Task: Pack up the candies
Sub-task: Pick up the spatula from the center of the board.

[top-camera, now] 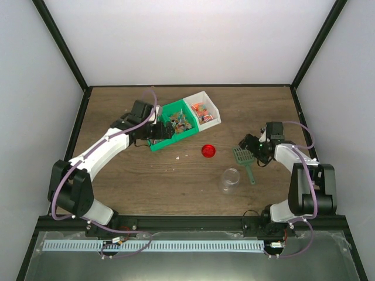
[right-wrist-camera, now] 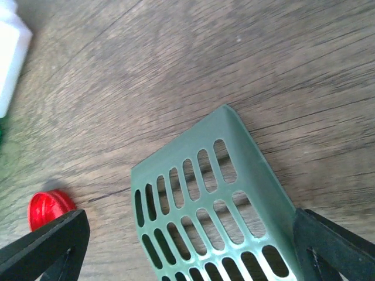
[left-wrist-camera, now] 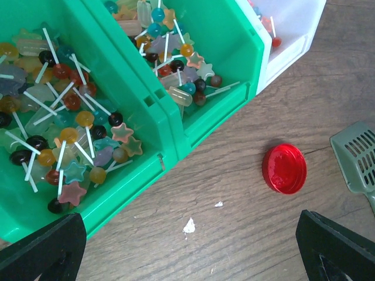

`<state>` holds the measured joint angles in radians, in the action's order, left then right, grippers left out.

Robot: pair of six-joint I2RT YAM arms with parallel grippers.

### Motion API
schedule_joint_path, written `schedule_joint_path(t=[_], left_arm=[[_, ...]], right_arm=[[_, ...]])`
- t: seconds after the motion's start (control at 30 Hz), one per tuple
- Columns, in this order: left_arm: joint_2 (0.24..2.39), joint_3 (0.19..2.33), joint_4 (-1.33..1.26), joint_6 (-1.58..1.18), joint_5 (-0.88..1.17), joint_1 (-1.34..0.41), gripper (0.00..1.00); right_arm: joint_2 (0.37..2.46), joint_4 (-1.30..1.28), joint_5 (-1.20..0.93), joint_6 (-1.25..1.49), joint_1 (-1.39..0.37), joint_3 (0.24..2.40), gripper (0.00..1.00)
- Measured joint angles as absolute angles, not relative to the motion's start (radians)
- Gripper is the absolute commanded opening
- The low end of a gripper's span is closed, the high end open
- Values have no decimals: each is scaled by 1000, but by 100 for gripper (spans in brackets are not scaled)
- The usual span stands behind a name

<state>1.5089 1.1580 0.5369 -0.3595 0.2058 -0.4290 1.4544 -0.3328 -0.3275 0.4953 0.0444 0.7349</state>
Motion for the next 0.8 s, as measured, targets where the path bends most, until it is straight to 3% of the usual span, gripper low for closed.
schedule_joint_path(t=[0.13, 0.3, 0.8], left_arm=[[1501, 1140, 537, -363, 207, -429, 100], [1486, 1109, 530, -370, 213, -429, 100], [1468, 1070, 491, -411, 227, -429, 100]], right_arm=[[1424, -313, -370, 493, 44, 709, 94], [1405, -318, -385, 467, 33, 696, 100], [1466, -516, -136, 305, -129, 853, 100]])
